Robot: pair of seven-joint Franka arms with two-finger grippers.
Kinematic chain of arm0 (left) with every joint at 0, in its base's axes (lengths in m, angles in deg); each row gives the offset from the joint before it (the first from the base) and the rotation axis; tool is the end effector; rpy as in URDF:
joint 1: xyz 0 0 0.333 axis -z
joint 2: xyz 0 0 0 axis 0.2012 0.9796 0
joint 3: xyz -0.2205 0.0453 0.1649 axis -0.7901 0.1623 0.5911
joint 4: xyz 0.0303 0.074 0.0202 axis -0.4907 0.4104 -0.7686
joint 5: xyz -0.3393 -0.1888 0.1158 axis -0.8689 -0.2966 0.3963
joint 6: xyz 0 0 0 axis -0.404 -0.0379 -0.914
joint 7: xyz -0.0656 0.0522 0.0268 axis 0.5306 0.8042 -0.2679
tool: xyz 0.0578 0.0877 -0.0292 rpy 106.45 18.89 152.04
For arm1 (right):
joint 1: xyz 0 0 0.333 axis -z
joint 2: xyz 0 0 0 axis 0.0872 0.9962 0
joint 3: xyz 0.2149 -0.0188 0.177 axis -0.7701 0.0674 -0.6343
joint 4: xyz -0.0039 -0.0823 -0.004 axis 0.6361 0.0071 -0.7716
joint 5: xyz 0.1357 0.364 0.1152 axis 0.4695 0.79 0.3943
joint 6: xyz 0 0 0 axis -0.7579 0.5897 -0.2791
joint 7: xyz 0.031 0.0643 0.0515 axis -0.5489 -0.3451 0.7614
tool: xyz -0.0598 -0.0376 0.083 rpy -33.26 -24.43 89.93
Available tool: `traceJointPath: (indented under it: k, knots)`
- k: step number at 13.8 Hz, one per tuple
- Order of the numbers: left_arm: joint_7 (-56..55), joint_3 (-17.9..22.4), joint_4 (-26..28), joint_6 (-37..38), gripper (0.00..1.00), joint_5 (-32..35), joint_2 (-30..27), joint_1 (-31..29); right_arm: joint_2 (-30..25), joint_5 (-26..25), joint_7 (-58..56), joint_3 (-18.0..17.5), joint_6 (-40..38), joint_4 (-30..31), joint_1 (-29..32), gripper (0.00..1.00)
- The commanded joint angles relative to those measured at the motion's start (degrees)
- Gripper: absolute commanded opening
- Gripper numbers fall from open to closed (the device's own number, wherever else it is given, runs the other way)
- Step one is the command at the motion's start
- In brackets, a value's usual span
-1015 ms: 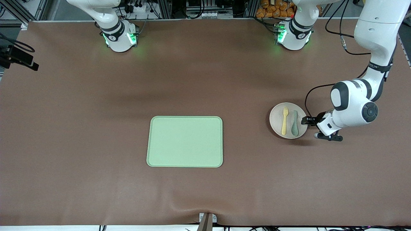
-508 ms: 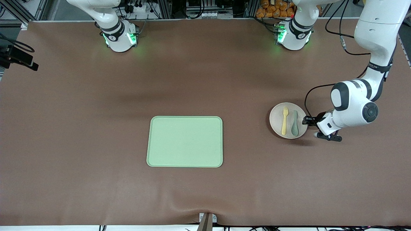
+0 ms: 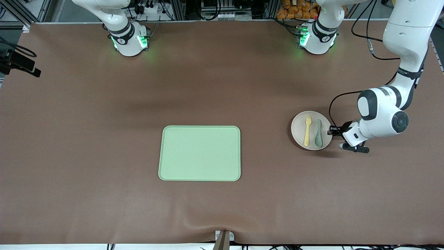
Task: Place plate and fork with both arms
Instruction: 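Lower the left gripper and pinch the white plate's rim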
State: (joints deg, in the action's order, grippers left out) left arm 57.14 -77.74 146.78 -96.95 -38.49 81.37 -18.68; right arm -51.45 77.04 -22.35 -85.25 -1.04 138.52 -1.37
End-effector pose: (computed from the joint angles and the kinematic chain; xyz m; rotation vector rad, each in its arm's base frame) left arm 0.5611 0.0104 0.1404 2.9201 -0.2253 -0.2556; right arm 0.5337 -0.0398 0.6350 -3.0908 0.1856 0.1610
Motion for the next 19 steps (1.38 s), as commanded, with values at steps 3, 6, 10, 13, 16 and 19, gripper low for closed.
traceJointPath:
  k: [3,6,10,13,16,19]
  knots:
    - [1.59,-0.49,-0.21,-0.77,0.08,-1.71,0.43,-0.57,-0.41,0.55,0.64,-0.46,0.10,0.59,0.76,1.00]
    - [1.68,-0.49,-0.30,-0.68,0.00,-1.71,0.43,-0.40,-0.41,0.55,0.64,-0.46,0.10,0.68,1.20,1.00]
    - [1.51,-0.49,-0.65,-0.33,0.00,-1.71,0.08,-0.13,-0.41,0.55,0.64,-0.46,0.10,0.68,1.29,1.00]
    - [1.07,-1.98,-1.26,-0.07,0.00,-1.71,-0.18,-0.40,-0.41,0.55,0.64,-0.46,0.01,0.68,1.29,1.00]
    - [0.98,-2.07,-3.80,3.08,0.00,-1.80,-0.27,-0.57,-0.41,0.55,0.64,-0.46,0.01,0.60,1.20,1.00]
    - [0.98,-2.07,-8.99,11.86,0.00,-5.65,-0.27,-0.57,-0.41,0.55,0.64,-0.46,0.01,0.68,1.29,1.00]
